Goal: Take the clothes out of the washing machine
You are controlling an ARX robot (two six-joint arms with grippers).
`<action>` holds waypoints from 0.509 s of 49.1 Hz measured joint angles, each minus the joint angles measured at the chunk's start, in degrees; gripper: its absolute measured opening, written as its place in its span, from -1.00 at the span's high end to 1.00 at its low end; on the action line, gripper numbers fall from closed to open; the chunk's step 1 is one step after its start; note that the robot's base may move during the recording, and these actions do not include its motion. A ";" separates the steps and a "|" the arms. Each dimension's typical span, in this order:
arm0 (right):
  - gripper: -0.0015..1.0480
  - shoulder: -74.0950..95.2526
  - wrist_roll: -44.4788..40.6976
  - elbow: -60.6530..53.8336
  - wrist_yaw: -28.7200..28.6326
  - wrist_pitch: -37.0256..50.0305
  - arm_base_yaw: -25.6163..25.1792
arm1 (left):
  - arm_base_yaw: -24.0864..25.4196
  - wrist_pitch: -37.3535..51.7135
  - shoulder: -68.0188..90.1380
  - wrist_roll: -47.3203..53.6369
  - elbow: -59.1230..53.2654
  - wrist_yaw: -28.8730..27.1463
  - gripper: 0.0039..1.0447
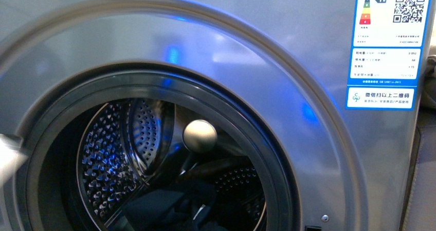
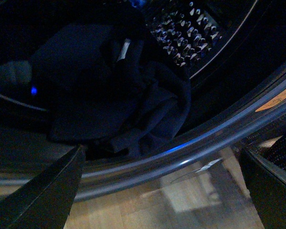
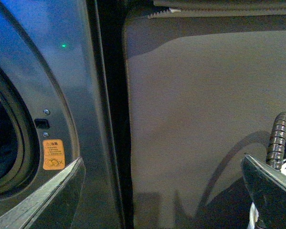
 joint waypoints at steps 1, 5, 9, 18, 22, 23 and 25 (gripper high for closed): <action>-0.85 0.00 0.00 0.00 0.00 0.00 0.00 | -0.26 0.17 1.05 0.20 0.76 0.00 -0.88; -0.85 0.00 -0.02 0.00 -0.02 0.00 0.00 | -1.27 0.31 4.26 0.90 3.41 -0.07 -0.88; -0.85 0.00 -0.02 0.00 0.00 0.00 0.00 | -2.08 0.35 6.88 1.64 5.57 -0.33 -0.88; -0.85 0.00 0.00 0.00 -0.02 0.00 0.00 | -4.24 -0.20 12.94 1.86 11.13 -1.03 -0.88; -0.85 0.00 -0.02 0.00 0.00 0.00 0.00 | -5.03 -0.26 14.75 1.84 13.05 -1.42 -0.88; -0.85 0.00 -0.02 0.00 0.00 0.00 0.00 | -5.31 -0.28 15.37 1.84 13.70 -1.46 -0.88; -0.85 0.00 -0.02 0.00 0.00 0.00 0.00 | -5.66 -0.37 16.31 1.84 14.71 -1.57 -0.88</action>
